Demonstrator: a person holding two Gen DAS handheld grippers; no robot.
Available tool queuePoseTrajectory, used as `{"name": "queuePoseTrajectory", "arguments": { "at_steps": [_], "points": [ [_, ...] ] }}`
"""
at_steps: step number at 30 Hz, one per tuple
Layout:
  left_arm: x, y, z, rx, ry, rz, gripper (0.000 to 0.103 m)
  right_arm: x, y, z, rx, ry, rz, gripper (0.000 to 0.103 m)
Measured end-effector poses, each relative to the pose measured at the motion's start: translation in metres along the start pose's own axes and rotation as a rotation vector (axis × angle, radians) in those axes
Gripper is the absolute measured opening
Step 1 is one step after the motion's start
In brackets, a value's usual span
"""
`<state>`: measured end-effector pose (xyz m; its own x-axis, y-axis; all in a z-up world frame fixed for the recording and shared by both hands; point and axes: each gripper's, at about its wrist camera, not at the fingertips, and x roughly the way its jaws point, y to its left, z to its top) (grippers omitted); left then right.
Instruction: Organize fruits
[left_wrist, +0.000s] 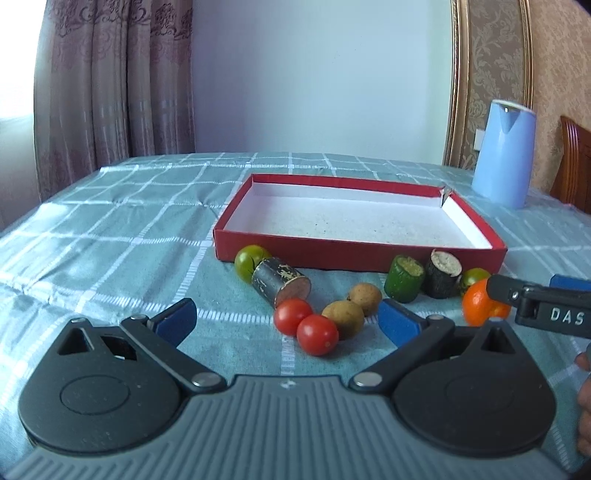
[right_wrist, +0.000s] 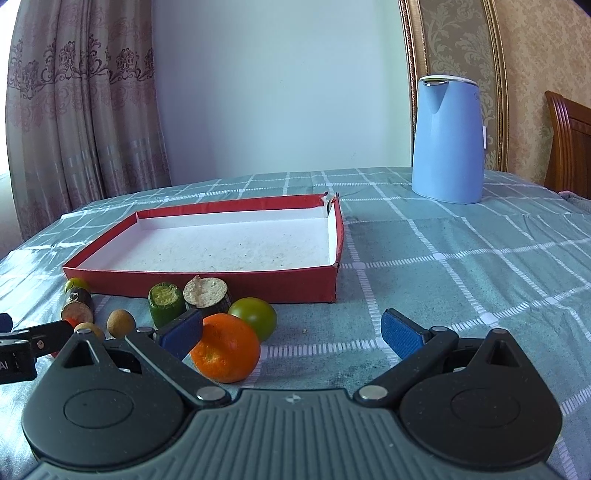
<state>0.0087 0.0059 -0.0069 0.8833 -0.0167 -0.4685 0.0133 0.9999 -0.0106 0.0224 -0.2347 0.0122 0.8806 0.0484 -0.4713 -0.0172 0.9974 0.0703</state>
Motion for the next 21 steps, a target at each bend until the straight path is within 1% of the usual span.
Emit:
{"name": "queuePoseTrajectory", "arguments": {
  "at_steps": [6,10,16,21],
  "points": [
    [-0.0014,-0.0045,-0.0004,0.011,0.007,-0.015,0.103,0.0001,0.0021,-0.0004,-0.015,0.004,0.009,0.103],
    [-0.0021,-0.0077,-0.0037,0.033,0.008,-0.004,0.103,0.0004,0.0025,-0.0004,-0.017,0.005,0.010,0.103],
    [0.0002,-0.0060,-0.0045,0.024,0.022,-0.014,0.103,0.0005,0.0029,-0.0003,-0.020,0.008,0.011,0.103],
    [-0.0028,-0.0064,-0.0046,0.034,0.011,-0.002,0.103,-0.0001,0.0037,-0.0006,-0.022,0.006,0.009,0.103]
  ]
}}
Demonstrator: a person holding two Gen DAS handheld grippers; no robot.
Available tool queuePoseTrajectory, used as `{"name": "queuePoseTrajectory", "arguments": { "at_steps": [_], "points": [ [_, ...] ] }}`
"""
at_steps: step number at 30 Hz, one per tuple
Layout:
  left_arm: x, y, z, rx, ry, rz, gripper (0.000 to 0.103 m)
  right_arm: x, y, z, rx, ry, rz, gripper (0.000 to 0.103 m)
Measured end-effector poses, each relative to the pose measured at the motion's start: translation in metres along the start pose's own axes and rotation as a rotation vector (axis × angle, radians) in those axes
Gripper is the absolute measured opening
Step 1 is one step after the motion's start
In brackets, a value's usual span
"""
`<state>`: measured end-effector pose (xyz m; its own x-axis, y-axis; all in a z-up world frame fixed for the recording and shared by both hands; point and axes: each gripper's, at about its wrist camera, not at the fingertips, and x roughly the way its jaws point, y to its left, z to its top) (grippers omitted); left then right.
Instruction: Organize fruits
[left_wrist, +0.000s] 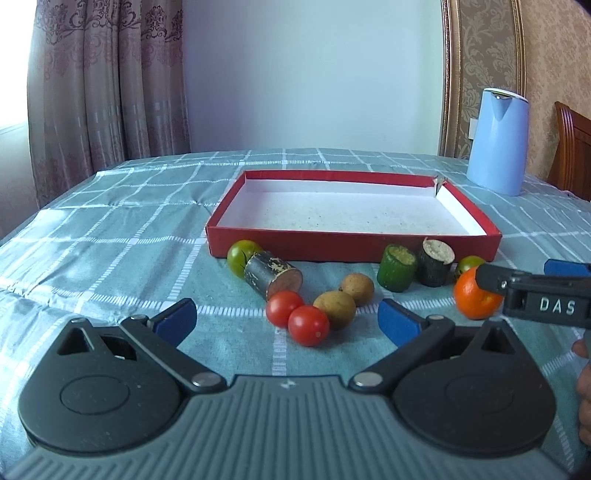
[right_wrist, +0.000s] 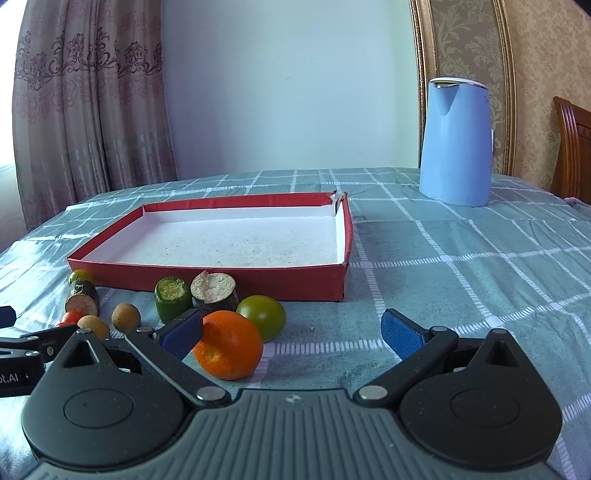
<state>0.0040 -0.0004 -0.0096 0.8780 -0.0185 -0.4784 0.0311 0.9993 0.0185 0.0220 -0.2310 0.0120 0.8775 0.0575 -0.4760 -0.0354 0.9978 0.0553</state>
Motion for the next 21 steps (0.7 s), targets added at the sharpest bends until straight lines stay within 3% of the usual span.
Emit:
{"name": "queuePoseTrajectory", "arguments": {
  "at_steps": [21],
  "points": [
    [-0.005,0.014,-0.008,-0.032,0.004,0.019,0.103,-0.002,0.008,-0.001,-0.043,0.000,0.001,0.103]
  ]
}}
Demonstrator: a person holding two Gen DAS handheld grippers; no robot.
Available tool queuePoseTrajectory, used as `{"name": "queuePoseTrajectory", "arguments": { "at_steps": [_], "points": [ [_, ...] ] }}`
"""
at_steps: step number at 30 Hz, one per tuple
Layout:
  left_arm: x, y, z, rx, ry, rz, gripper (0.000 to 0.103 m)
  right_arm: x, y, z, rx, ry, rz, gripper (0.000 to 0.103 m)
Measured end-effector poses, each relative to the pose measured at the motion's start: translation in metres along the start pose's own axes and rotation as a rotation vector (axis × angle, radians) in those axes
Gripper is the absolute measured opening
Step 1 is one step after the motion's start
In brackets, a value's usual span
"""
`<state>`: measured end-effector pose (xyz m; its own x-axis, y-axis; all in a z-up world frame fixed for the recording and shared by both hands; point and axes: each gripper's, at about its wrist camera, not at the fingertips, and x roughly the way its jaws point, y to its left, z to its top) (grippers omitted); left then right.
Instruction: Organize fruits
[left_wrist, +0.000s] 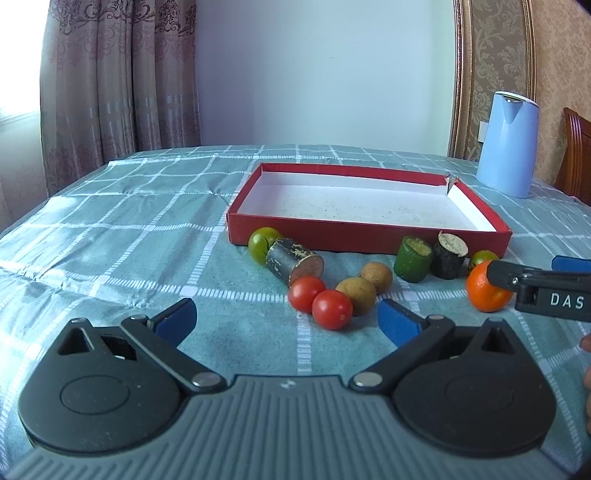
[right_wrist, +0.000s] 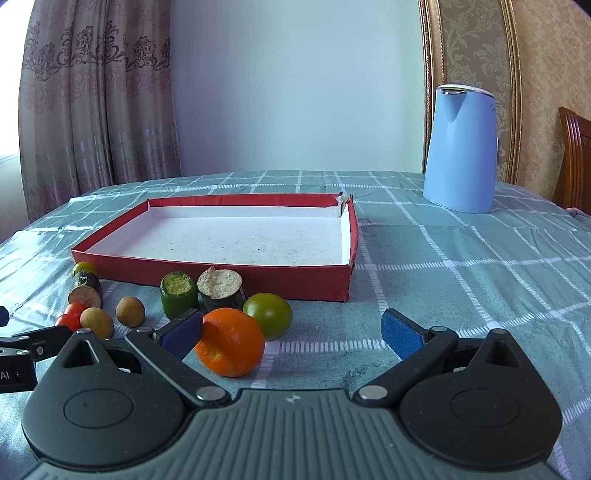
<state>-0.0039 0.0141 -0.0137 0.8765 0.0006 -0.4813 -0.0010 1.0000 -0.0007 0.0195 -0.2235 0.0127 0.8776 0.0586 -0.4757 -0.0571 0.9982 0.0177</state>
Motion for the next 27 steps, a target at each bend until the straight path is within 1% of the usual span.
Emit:
{"name": "queuePoseTrajectory", "arguments": {
  "at_steps": [5,11,12,14,16,21,23,25,27],
  "points": [
    [-0.002,0.002,0.000,-0.005,-0.005,-0.001,0.103,-0.001,0.000,-0.001,-0.003,-0.002,0.000,0.103],
    [-0.010,0.000,-0.005,0.054,-0.034,0.014,0.103,-0.005,0.005,-0.006,-0.070,0.028,0.035,0.102],
    [-0.010,0.000,-0.006,0.064,-0.039,0.022,0.103,-0.004,0.006,-0.007,-0.082,0.038,0.038,0.100],
    [-0.011,-0.001,-0.008,0.079,-0.047,0.032,0.103,-0.001,0.009,-0.008,-0.092,0.057,0.043,0.088],
    [-0.010,0.000,-0.010,0.079,-0.046,0.029,0.103,0.004,0.010,-0.008,-0.092,0.082,0.055,0.082],
    [-0.003,0.007,-0.012,0.051,-0.007,0.014,0.103,0.009,0.014,-0.006,-0.067,0.114,0.107,0.082],
    [-0.003,0.010,-0.013,0.038,-0.004,0.010,0.103,0.008,0.017,-0.007,-0.068,0.118,0.129,0.074],
    [-0.003,0.013,-0.013,0.026,-0.003,0.010,0.103,0.008,0.021,-0.007,-0.078,0.118,0.139,0.074],
    [-0.002,0.014,-0.012,0.019,0.000,0.008,0.103,0.010,0.024,-0.005,-0.087,0.125,0.168,0.071]
  ]
}}
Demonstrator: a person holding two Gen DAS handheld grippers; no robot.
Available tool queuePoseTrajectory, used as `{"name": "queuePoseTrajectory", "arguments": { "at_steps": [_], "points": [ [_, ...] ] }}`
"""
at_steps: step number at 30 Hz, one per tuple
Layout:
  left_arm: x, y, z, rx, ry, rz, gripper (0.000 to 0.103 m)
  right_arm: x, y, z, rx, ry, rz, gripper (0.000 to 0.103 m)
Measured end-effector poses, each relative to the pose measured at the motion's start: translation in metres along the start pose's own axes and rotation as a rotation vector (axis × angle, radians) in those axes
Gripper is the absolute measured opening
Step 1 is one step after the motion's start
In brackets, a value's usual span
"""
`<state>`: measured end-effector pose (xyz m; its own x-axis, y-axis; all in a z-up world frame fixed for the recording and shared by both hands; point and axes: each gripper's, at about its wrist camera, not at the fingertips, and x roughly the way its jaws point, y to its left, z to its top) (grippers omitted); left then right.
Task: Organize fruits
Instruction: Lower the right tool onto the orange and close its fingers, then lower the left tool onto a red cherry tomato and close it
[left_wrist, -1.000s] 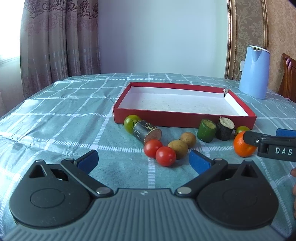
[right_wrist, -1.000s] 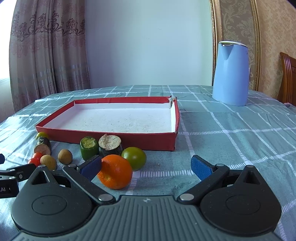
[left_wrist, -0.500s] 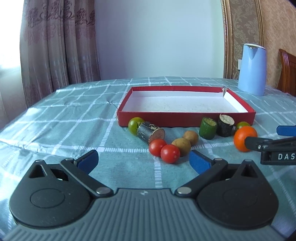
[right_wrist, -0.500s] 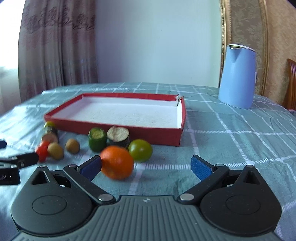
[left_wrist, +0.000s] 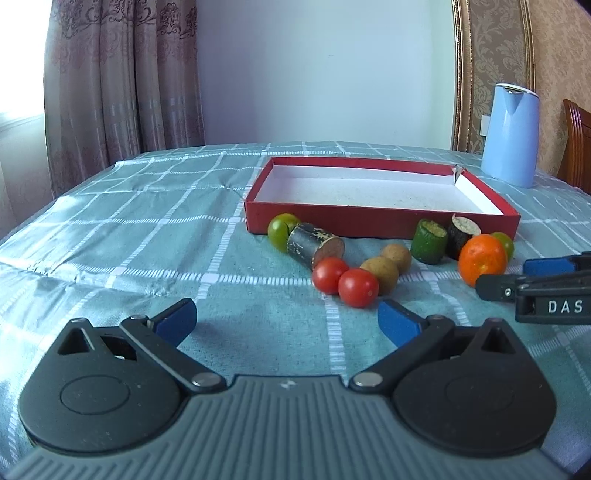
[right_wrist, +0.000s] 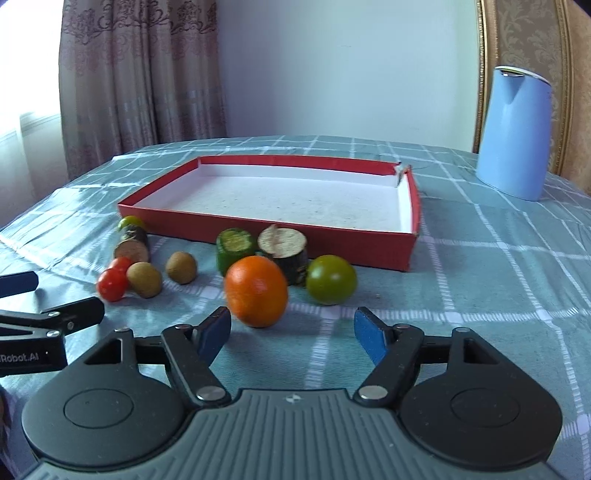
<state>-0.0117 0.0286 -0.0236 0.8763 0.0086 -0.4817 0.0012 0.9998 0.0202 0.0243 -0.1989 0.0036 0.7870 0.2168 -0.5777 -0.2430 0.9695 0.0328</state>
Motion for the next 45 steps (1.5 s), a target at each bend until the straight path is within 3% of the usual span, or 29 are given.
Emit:
{"name": "queuePoseTrajectory", "arguments": {
  "at_steps": [8,16,22,24,29,35,45],
  "points": [
    [-0.002,-0.002,-0.003,0.021,-0.013,0.005,0.103,0.023,0.006,0.013,-0.022,0.025,0.031,0.041],
    [-0.004,-0.004,0.006,0.013,-0.031,-0.010,0.103,0.014,-0.009,0.009,0.040,0.003,0.089,0.038],
    [0.003,-0.024,0.013,0.078,-0.040,-0.025,0.100,0.006,-0.021,0.005,0.086,-0.024,0.091,0.038],
    [0.008,-0.029,0.015,0.107,-0.025,-0.030,0.088,0.005,-0.023,0.005,0.092,-0.015,0.100,0.038],
    [0.017,-0.031,0.014,0.098,0.006,-0.058,0.076,0.006,-0.027,0.005,0.118,-0.011,0.118,0.038],
    [0.018,-0.031,0.012,0.107,0.017,-0.100,0.035,0.008,-0.026,0.005,0.115,-0.006,0.116,0.038],
    [0.014,-0.042,0.007,0.173,-0.015,-0.091,0.023,0.008,-0.022,0.004,0.091,-0.001,0.102,0.038]
  ]
}}
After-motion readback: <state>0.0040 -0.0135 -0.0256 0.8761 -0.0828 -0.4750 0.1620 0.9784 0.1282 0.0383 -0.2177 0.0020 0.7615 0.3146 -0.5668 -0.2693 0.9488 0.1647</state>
